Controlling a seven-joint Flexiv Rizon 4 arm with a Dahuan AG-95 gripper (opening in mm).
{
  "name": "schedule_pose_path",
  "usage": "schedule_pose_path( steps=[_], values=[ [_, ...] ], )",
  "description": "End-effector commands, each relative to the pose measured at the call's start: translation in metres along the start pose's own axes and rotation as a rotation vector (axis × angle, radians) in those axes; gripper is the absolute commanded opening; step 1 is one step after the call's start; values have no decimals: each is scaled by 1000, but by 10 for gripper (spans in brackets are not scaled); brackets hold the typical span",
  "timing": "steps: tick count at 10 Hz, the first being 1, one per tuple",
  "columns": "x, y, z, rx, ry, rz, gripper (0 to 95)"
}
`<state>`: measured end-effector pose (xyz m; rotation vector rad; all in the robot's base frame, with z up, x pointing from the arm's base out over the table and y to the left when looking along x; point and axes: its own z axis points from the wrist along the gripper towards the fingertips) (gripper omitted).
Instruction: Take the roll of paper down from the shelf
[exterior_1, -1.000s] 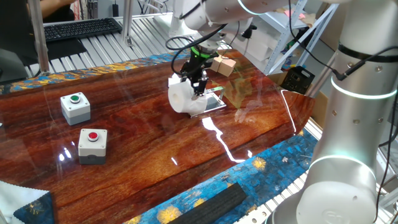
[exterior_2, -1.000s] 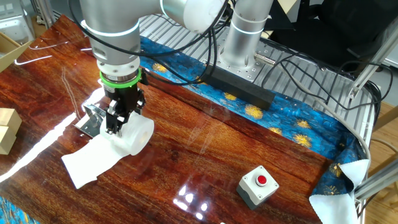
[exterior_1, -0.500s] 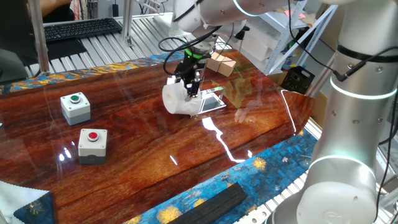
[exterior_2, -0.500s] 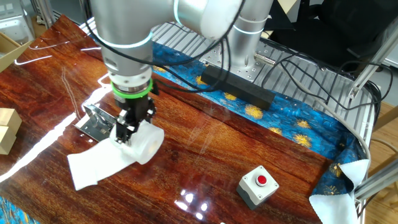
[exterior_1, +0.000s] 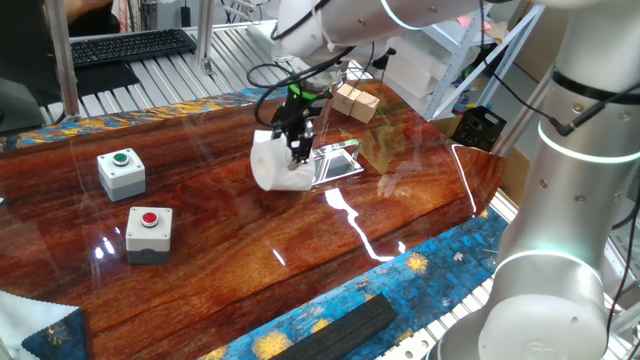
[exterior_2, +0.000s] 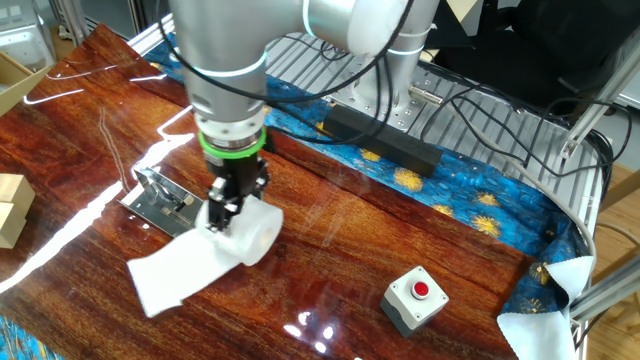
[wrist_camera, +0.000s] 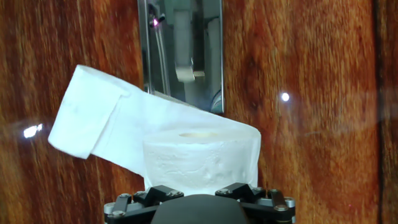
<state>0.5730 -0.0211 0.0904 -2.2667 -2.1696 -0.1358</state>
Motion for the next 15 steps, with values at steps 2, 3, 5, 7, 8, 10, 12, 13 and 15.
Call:
schedule_pose_path(
  steps=[2,3,5,7,8,10,12,13,15],
  values=[
    [-3,0,7,2,23,-17,0],
    [-3,0,8,10,19,-33,0],
    [-3,-1,6,21,3,-139,0],
    [-3,-1,6,31,-45,-364,0],
    [-3,-1,5,34,-48,-477,0],
    [-3,-1,4,37,-43,-727,0],
    [-3,-1,4,31,-12,-943,0],
    [-3,-1,4,35,-11,-993,0],
    [-2,-1,3,40,-9,-1066,0]
  ],
)
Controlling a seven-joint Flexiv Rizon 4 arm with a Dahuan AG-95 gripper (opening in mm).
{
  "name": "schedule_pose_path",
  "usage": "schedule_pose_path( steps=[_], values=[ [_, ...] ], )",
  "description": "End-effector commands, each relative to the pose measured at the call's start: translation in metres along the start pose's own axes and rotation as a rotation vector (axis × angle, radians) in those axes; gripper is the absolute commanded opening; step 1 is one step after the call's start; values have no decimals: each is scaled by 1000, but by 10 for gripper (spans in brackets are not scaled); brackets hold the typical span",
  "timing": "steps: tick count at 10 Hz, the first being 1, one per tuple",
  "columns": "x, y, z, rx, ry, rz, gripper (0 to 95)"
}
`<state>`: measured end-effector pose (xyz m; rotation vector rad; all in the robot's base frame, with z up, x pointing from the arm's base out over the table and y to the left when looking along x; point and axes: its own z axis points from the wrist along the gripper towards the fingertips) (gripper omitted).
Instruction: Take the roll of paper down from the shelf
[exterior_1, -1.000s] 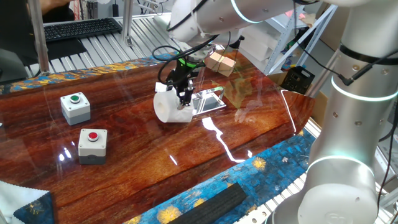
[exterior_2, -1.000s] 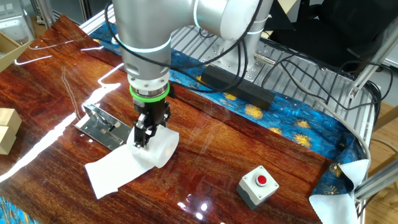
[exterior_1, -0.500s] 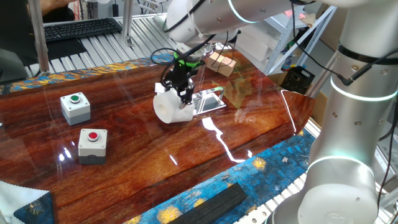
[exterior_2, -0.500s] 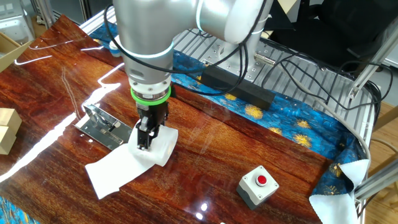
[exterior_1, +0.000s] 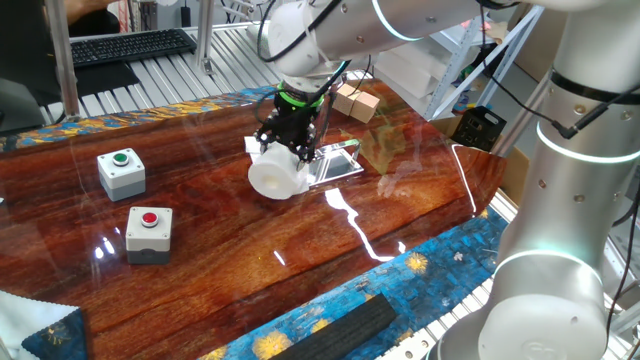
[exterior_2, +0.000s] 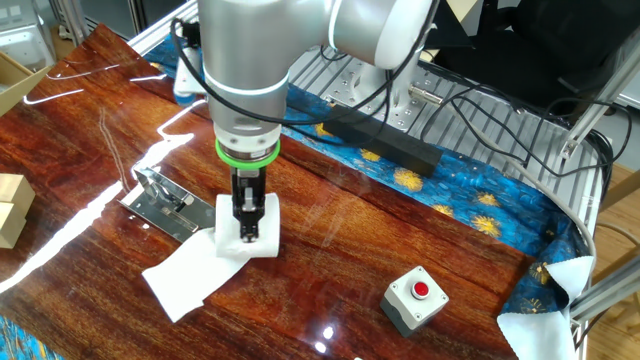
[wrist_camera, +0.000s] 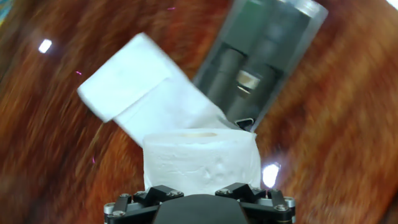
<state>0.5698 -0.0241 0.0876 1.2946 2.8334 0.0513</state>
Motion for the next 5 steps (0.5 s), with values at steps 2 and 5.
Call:
schedule_pose_path(
  steps=[2,5],
  values=[
    [0,2,0,-1,11,-399,0],
    [0,2,-1,29,26,-506,0]
  ],
)
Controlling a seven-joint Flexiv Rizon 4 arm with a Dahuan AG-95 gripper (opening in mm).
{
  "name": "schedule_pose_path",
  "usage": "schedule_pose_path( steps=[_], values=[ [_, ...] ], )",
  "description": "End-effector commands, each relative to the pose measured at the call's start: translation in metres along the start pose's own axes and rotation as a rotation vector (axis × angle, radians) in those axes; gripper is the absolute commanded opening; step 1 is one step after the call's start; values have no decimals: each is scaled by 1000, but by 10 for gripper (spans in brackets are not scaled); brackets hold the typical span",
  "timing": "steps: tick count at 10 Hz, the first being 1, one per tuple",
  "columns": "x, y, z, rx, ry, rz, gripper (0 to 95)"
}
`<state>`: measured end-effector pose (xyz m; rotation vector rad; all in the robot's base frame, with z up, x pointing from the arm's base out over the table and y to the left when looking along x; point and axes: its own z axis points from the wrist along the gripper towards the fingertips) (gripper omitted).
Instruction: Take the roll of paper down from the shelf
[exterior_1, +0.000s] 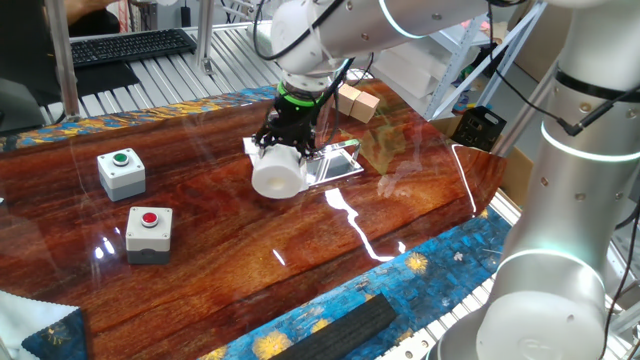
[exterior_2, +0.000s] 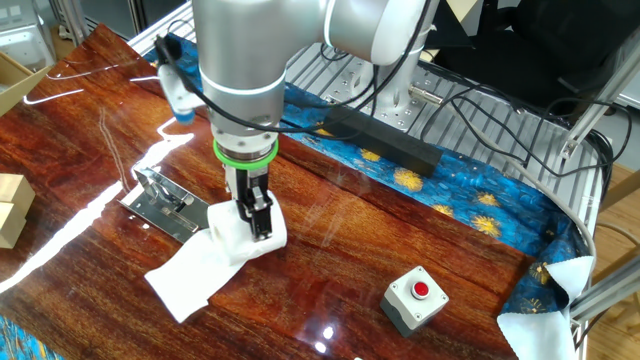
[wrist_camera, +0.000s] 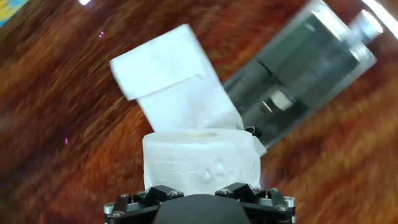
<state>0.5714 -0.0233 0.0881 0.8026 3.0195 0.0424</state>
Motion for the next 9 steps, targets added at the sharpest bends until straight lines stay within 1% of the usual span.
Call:
schedule_pose_path(
  steps=[1,2,3,5,6,7,9],
  values=[
    [0,1,-2,58,30,-246,0],
    [0,1,-2,71,34,-289,0],
    [0,0,-2,75,38,-337,0],
    [2,-2,0,72,14,-349,0],
    [2,-3,2,71,15,-337,0],
    [2,-3,2,71,17,-323,570],
    [1,-3,3,72,20,-276,950]
  ],
)
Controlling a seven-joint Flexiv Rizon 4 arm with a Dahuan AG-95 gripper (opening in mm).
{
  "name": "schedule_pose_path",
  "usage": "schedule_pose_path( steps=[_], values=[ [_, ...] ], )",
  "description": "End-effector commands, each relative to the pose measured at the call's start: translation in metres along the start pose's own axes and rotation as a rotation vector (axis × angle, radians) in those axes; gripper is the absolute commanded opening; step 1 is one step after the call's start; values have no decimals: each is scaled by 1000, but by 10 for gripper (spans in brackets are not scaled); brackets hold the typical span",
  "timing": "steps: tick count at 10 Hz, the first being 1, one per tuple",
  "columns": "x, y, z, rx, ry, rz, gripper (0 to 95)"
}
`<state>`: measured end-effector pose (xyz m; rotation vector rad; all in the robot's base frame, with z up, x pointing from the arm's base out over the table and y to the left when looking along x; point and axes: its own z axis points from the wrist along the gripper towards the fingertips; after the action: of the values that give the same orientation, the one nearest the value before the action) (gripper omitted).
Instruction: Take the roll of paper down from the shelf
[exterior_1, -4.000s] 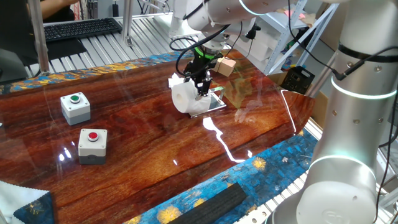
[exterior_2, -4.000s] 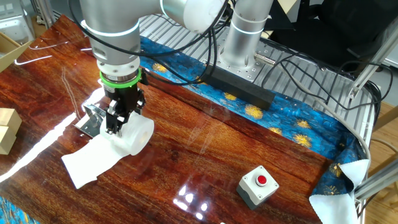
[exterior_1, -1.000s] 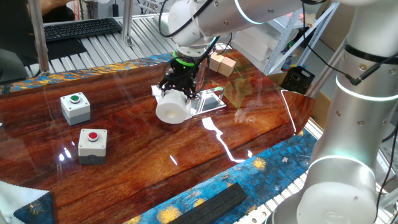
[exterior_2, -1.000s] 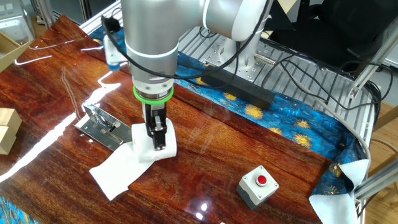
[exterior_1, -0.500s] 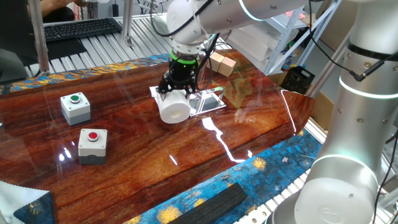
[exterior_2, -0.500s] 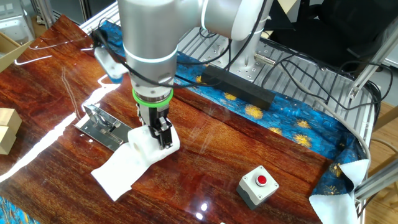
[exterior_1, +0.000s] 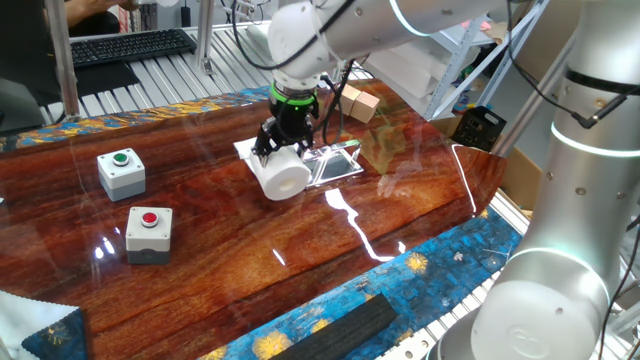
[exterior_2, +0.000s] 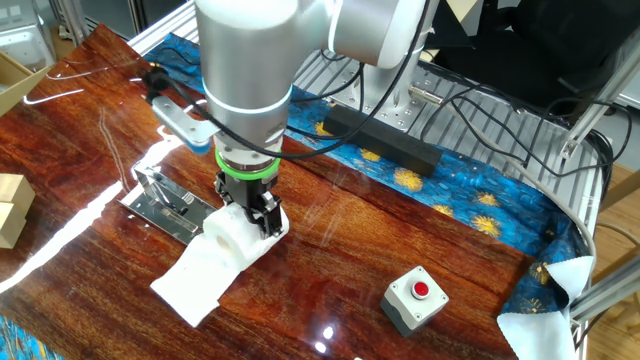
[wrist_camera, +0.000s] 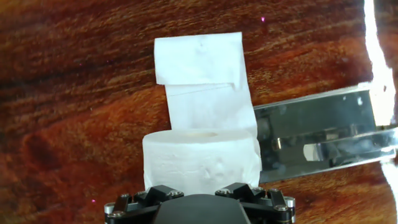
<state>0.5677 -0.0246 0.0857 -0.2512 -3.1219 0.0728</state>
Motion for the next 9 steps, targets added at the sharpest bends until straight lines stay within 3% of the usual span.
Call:
schedule_pose_path(
  steps=[1,5,8,9],
  values=[
    [-2,0,2,-5,15,95,950],
    [-2,0,4,-7,18,101,950],
    [1,0,-8,11,28,129,950],
    [2,0,-14,16,14,127,950]
  ],
)
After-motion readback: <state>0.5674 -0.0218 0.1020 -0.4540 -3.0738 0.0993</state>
